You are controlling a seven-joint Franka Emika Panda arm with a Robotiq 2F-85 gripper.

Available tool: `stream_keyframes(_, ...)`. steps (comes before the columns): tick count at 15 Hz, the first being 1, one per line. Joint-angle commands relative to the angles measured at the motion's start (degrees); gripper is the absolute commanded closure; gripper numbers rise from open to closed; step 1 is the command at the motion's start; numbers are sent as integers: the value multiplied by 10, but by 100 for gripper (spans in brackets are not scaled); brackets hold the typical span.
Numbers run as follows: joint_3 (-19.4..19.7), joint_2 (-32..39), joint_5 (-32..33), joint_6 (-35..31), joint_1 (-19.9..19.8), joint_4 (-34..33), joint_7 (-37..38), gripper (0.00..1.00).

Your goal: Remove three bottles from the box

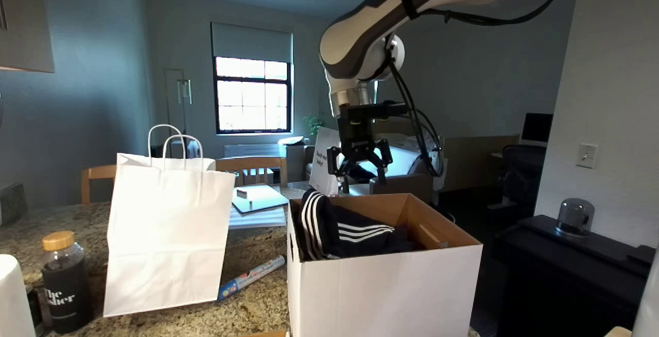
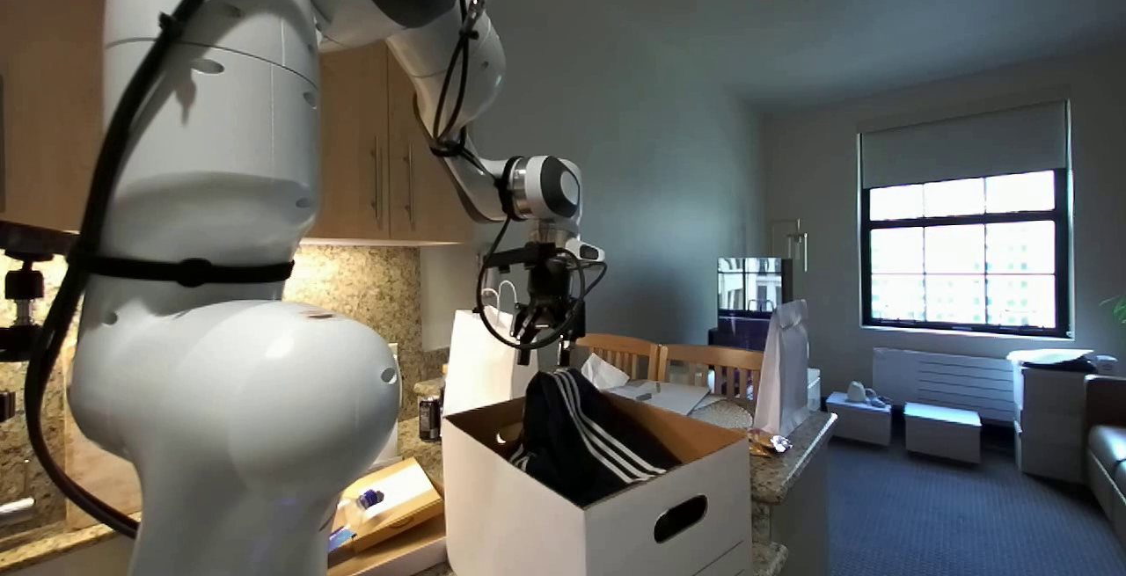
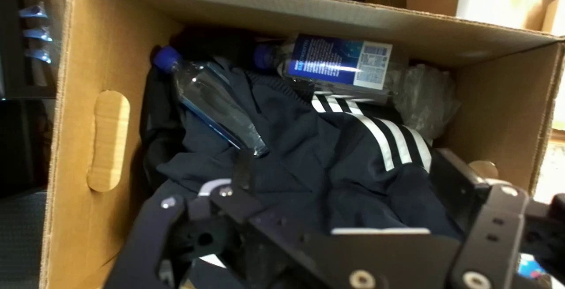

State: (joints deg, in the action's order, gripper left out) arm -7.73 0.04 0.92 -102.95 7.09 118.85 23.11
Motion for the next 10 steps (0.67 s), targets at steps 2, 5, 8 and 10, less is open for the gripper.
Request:
stream_keyframes(2, 7, -10, 45, 14, -4, 13, -39, 0)
stream_keyframes(5, 13, -13, 81, -14, -6, 35, -85, 0)
stream_keyframes(8, 19, -17, 120, -28, -8, 50, -146, 0)
stream_keyframes(10, 23, -14, 152, -22, -10, 50, -180, 0)
